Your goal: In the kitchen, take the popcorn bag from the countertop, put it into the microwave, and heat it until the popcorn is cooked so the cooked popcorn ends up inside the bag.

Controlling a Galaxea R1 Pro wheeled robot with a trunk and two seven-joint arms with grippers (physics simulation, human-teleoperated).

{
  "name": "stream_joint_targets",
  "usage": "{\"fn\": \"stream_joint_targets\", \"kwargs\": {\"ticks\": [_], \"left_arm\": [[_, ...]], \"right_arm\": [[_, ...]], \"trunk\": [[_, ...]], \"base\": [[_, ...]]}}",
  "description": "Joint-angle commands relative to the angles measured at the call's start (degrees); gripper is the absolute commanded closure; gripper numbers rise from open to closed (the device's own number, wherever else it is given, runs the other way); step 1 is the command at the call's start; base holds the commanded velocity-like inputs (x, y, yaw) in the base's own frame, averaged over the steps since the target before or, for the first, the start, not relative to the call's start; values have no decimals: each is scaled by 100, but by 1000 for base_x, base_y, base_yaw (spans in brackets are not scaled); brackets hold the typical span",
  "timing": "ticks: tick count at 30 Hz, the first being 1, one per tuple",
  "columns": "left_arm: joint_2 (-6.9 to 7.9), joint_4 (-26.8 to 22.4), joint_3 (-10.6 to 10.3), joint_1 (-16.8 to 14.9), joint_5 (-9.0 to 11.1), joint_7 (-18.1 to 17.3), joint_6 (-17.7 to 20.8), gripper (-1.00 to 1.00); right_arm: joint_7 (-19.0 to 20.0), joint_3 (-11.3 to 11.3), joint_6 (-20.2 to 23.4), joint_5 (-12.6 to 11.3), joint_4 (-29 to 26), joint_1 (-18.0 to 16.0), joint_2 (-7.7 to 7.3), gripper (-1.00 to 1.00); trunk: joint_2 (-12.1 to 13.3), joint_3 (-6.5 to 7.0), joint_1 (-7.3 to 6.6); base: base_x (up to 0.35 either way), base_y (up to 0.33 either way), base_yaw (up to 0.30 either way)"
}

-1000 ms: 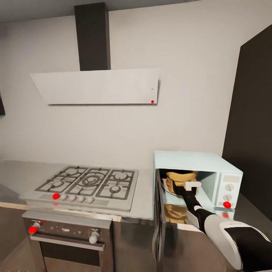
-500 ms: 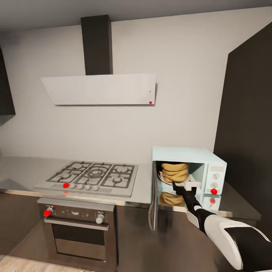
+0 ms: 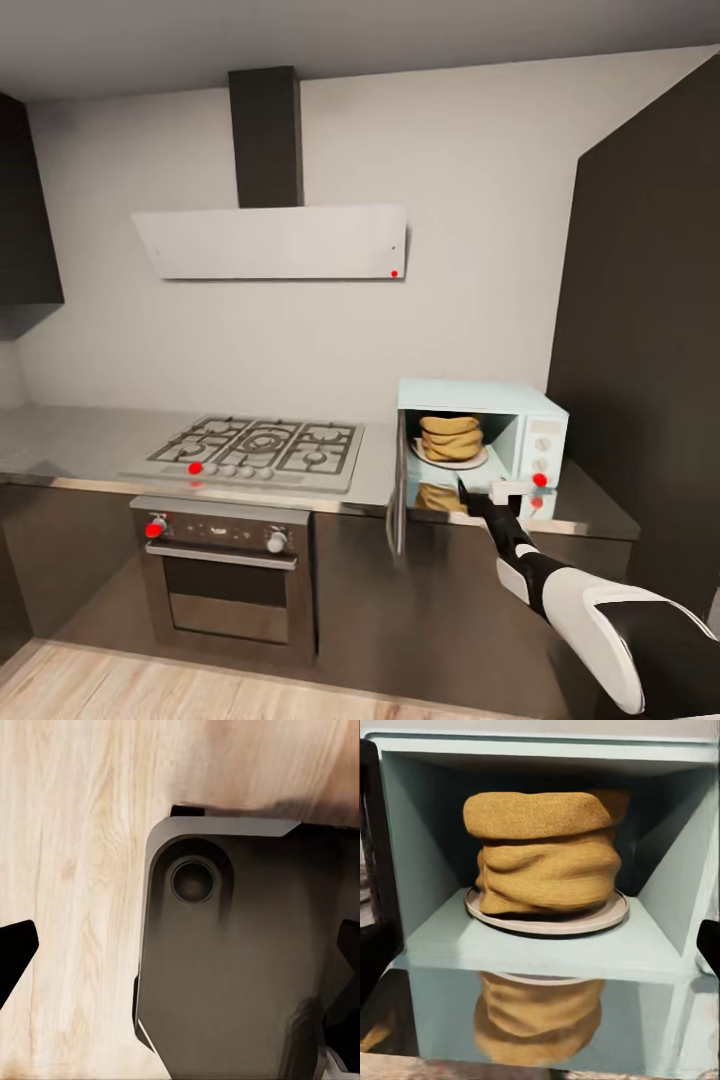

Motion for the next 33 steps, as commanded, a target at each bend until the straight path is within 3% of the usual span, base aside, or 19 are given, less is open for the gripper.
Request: {"fn": "stream_joint_targets", "kwargs": {"ticks": [1, 4, 7, 10, 11, 13, 16, 21, 23, 25, 28, 33], "left_arm": [[0, -7, 43, -2, 4, 9, 22, -100], [1, -7, 49, -2, 4, 9, 47, -100], [8, -7, 52, -2, 4, 9, 52, -100], [9, -7, 52, -2, 4, 9, 52, -100], [10, -7, 52, -2, 4, 9, 52, -100], [11, -7, 52, -2, 4, 9, 53, -100], [10, -7, 51, -2, 4, 9, 53, -100], [10, -7, 50, -2, 4, 9, 53, -100], [10, -7, 51, -2, 4, 9, 53, -100], [10, -7, 52, -2, 4, 9, 53, -100], [10, -7, 52, -2, 4, 9, 53, -100], [10, -7, 52, -2, 4, 9, 46, -100]], "right_arm": [[-7, 43, -35, -34, 23, -12, -6, -100], [17, 43, -8, -34, 23, -12, -160, -100], [174, 43, 254, -34, 28, 238, -220, -100], [204, 43, 361, -34, 33, 743, -238, -100], [217, 43, 372, -34, 36, 1178, -318, -100], [239, 43, 380, -34, 37, 1429, -354, -100], [440, 43, 396, -34, 37, 2107, -378, -100], [628, 51, 474, -34, 37, 3153, -299, -100], [653, 51, 985, -34, 37, 3556, -152, -100], [651, 51, 1636, -34, 37, 3824, -75, -100], [638, 51, 2158, -34, 38, 4140, -4, -100], [135, 51, 2294, -34, 45, 4594, 33, -100]], "trunk": [[-8, -9, -2], [-8, -9, -2], [-8, -9, -2], [-8, -9, -2], [-8, -9, -2], [-8, -9, -2], [-8, -9, -2], [-8, -9, -2], [-8, -9, -2], [-8, -9, -2], [-8, -15, -2], [-8, -56, -2]], "base": [[-338, 0, 0], [-338, 0, 0], [-338, 0, 0], [-338, 0, 0], [-318, 0, 0], [-205, 0, 0], [-55, 0, 0], [-7, 0, 0], [0, 0, 0], [0, 0, 0], [0, 0, 0], [0, 0, -22]]}}
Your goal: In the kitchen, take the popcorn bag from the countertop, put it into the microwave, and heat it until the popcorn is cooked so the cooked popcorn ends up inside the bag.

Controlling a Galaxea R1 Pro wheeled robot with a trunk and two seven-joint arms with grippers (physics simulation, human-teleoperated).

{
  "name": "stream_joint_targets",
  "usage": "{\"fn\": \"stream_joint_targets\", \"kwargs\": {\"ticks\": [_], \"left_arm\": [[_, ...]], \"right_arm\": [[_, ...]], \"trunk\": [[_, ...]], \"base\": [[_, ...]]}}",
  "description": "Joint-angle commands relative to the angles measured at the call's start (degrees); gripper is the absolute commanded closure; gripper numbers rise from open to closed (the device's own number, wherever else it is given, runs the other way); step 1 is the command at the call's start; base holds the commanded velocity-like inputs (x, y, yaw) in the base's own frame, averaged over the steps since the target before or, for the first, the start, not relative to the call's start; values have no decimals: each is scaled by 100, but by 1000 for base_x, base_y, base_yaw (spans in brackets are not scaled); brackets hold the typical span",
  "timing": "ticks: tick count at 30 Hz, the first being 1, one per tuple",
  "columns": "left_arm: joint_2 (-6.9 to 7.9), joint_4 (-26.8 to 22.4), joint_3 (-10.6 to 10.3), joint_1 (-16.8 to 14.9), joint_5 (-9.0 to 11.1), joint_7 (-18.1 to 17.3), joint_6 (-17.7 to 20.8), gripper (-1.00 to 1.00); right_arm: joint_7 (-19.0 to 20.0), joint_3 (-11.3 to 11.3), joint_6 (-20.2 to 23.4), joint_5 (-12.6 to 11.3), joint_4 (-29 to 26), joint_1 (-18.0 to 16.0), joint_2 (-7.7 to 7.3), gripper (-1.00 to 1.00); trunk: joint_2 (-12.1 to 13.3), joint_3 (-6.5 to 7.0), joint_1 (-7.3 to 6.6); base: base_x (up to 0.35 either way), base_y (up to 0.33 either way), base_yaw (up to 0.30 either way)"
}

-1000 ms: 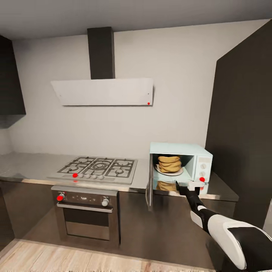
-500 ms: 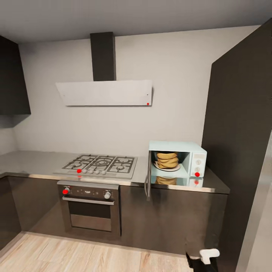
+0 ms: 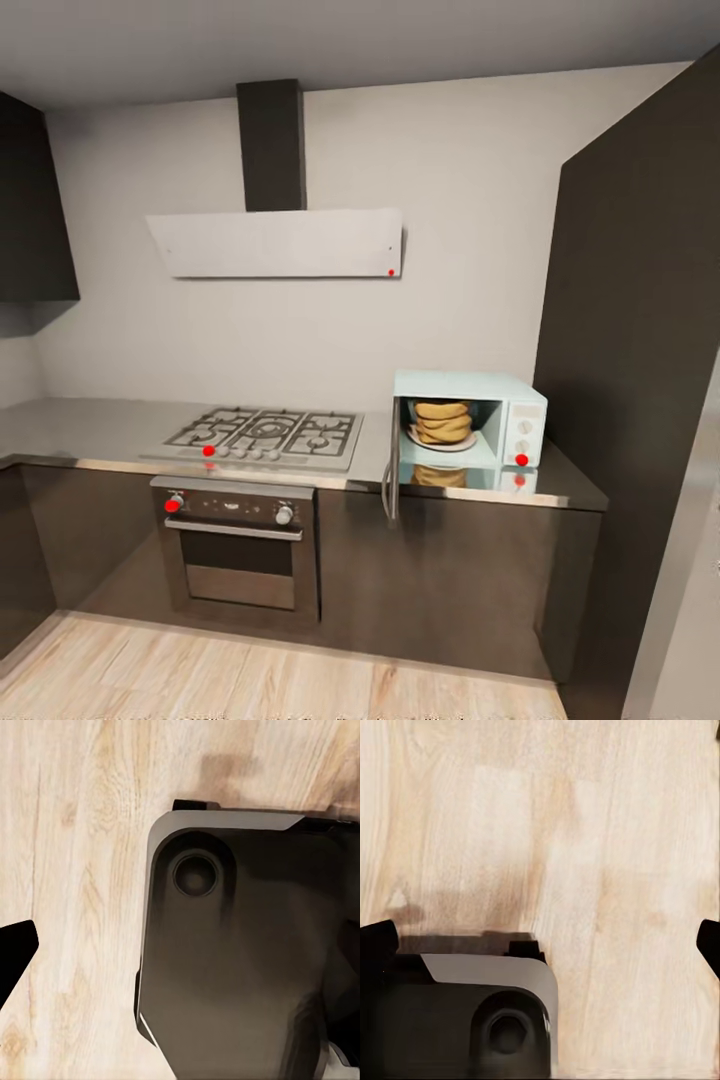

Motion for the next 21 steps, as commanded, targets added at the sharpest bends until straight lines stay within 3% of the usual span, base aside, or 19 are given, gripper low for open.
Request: {"fn": "stream_joint_targets", "kwargs": {"ticks": [1, 11, 14, 16, 21], "left_arm": [[-1, -8, 43, -2, 4, 7, 17, -100], [-2, -18, 34, -2, -4, -18, 2, -100], [107, -89, 38, -2, -5, -14, -37, -100], [294, -300, 42, -2, -5, -18, -50, -100], [363, -382, 43, -2, -5, -20, -53, -100]], "right_arm": [[-32, 43, -40, -34, 24, 36, 1, -100], [-94, 29, -81, -46, 16, 131, 10, -100], [-91, 26, -90, -50, 16, 132, 10, -100], [-87, 26, -93, -51, 16, 132, 10, -100], [-85, 21, -94, -52, 16, 132, 16, -100]], "trunk": [[-6, -18, 1], [-6, -108, 1], [-6, -132, 1], [-6, -145, 1], [-6, -171, 1]], "base": [[0, 0, -72], [0, 0, -126], [0, 0, -186], [0, 0, -219], [0, 82, -248]]}}
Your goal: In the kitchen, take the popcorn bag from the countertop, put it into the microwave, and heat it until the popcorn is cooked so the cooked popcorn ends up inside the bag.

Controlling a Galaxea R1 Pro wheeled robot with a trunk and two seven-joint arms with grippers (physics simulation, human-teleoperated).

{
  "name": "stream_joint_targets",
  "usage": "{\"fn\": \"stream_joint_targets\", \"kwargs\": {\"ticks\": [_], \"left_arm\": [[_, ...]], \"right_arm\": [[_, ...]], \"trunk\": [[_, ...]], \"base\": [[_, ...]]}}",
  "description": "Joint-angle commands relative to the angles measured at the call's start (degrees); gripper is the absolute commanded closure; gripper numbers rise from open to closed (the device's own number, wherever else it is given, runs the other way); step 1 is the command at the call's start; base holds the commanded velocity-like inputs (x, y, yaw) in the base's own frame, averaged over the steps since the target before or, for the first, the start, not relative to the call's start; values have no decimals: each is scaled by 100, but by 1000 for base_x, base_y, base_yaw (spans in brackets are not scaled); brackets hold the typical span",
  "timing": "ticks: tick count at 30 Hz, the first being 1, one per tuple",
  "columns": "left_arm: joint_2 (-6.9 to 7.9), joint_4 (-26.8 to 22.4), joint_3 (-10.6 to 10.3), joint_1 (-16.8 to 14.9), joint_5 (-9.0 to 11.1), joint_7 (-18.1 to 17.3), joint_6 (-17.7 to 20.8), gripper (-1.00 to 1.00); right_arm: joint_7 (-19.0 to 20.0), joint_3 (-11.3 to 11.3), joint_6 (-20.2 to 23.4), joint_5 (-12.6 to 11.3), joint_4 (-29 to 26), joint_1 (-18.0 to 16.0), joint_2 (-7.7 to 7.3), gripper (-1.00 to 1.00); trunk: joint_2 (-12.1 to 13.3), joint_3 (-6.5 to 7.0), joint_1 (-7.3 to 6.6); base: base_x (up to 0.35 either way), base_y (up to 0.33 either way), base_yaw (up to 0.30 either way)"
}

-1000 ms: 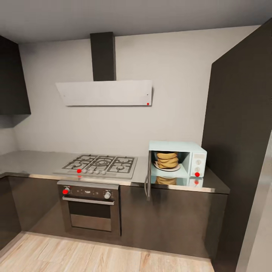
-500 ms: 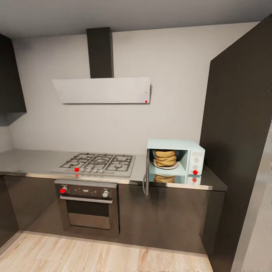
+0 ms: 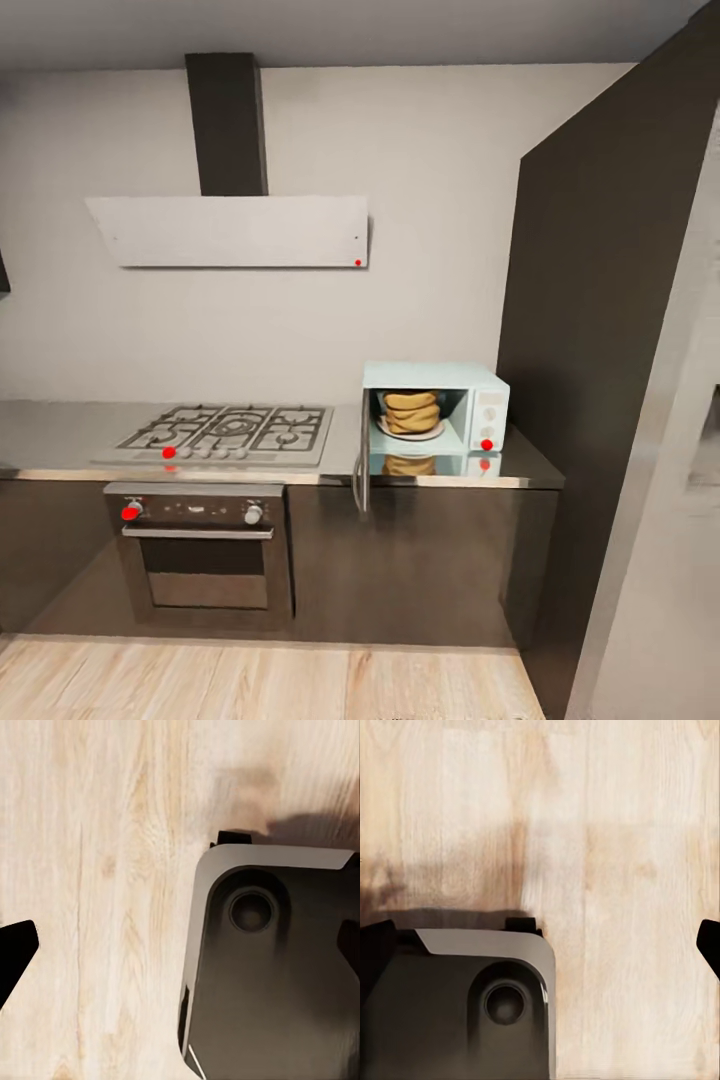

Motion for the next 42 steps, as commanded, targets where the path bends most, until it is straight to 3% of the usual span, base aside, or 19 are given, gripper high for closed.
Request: {"fn": "stream_joint_targets", "kwargs": {"ticks": [1, 17, 18, 20, 21, 31, 42], "left_arm": [[1, -13, 43, -1, 4, 0, 12, -100], [64, -226, 42, -1, 4, -10, -7, -100], [80, -683, 43, -1, 4, -20, 26, -100], [93, -962, 43, -1, 4, -23, 38, -100], [127, -1362, 43, -1, 4, -29, 48, -100], [254, -2932, 52, -1, 4, -14, 81, -100], [129, -4331, 36, -1, 4, -35, 37, -100]], "right_arm": [[-4, 39, -42, -39, 26, -12, 3, -100], [-29, 28, -5, -62, 28, -12, 17, -100], [-24, 28, -6, -62, 27, -12, 26, -100], [-22, 28, -6, -62, 27, -12, 28, -100], [-21, 28, -6, -62, 28, -12, 29, -100], [-17, 28, 2, -59, 27, -12, 30, -100], [-6, 36, -17, -54, 26, -12, 30, -100]], "trunk": [[-6, -13, 1], [-6, -71, 1], [-6, -72, 1], [-6, -72, 1], [-6, -72, 1], [-6, -72, 1], [-6, -72, 1]], "base": [[5, 244, -257], [75, 203, -219], [99, 91, -24], [99, 87, -14], [133, 108, -5], [249, 150, -1], [320, 46, 0]]}}
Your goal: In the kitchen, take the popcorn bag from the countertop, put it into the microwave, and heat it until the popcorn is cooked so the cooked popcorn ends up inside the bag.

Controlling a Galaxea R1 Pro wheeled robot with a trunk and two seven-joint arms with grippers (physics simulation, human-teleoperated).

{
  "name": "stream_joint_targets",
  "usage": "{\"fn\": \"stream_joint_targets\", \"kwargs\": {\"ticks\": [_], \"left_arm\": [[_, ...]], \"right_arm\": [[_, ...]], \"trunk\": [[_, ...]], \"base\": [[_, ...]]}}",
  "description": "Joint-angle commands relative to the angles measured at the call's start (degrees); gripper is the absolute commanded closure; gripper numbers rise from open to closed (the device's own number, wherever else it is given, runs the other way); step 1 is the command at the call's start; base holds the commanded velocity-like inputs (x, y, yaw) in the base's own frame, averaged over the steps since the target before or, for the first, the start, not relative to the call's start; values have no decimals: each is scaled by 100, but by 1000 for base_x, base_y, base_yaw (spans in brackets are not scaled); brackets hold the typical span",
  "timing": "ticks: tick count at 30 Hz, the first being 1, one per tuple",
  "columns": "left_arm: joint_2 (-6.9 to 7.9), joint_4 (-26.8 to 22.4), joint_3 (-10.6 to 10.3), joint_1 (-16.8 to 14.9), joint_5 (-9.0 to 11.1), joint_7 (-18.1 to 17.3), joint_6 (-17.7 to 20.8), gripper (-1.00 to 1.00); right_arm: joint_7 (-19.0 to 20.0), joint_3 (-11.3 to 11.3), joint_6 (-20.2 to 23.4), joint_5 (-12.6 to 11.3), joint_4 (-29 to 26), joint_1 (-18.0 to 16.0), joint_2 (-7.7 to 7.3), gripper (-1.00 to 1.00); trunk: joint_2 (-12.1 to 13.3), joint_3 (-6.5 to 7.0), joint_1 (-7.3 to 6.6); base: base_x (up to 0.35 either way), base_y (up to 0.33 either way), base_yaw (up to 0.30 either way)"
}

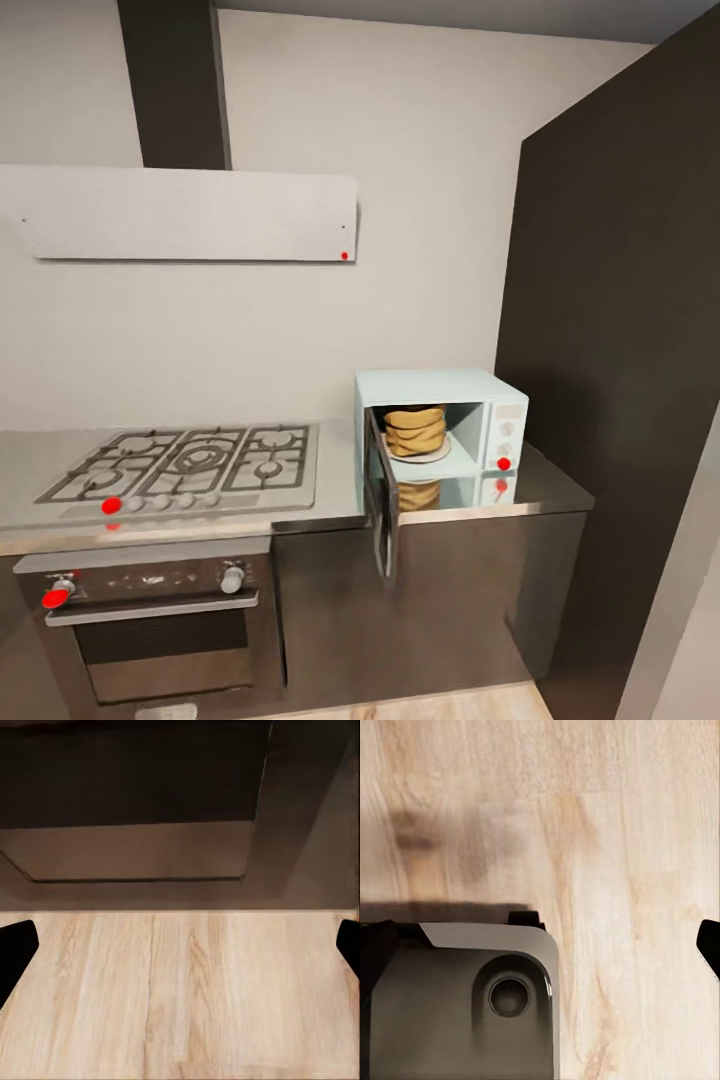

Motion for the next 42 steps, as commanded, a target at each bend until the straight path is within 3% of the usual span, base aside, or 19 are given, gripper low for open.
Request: {"fn": "stream_joint_targets", "kwargs": {"ticks": [1, 10, 21, 27, 31, 37, 38, 39, 41, 42], "left_arm": [[-8, -105, -8, -2, 2, 18, 16, -100], [-96, -1576, -23, -2, -5, 29, 113, -100], [-86, -3051, -25, -14, -4, -144, 633, -100], [-123, -3325, -33, -48, -3, -186, 653, -100], [-239, -3262, -69, -68, -3, -212, 649, -100], [-223, -3345, -73, -82, -1, -460, 689, -100], [-223, -3361, -71, -109, 1, -526, 767, -100], [-221, -3491, -69, -225, 6, -603, 1188, -100], [-214, -3599, -59, -317, 9, -621, 1542, -100], [-155, -3697, -59, -566, 9, -685, 2193, -100]], "right_arm": [[-1, 41, -45, -37, 23, -10, 2, -100], [0, 32, -64, -46, 23, -10, 2, -100], [1, 32, -64, -46, 23, -10, 2, -100], [1, 32, -64, -46, 23, -10, 2, -100], [1, 32, -64, -46, 23, -10, 2, -100], [5, 32, -64, -46, 23, -10, 2, -100], [7, 32, -64, -46, 23, -10, 2, -100], [9, 32, -64, -46, 23, -10, 2, -100], [9, 32, -64, -46, 23, -10, 2, -100], [8, 32, -64, -44, 23, -10, 2, -100]], "trunk": [[-5, -8, 4], [-5, -33, 4], [-5, -94, 4], [-5, -128, 4], [-5, -143, 4], [-5, -145, 4], [-5, -145, 4], [-5, -145, 4], [-5, -145, 4], [-5, -145, 4]], "base": [[315, -100, 0], [91, -31, -95], [1, 0, -240], [0, 0, -239], [0, 0, -122], [0, 0, -10], [0, 0, -2], [0, 0, 0], [0, 0, 0], [0, 0, 0]]}}
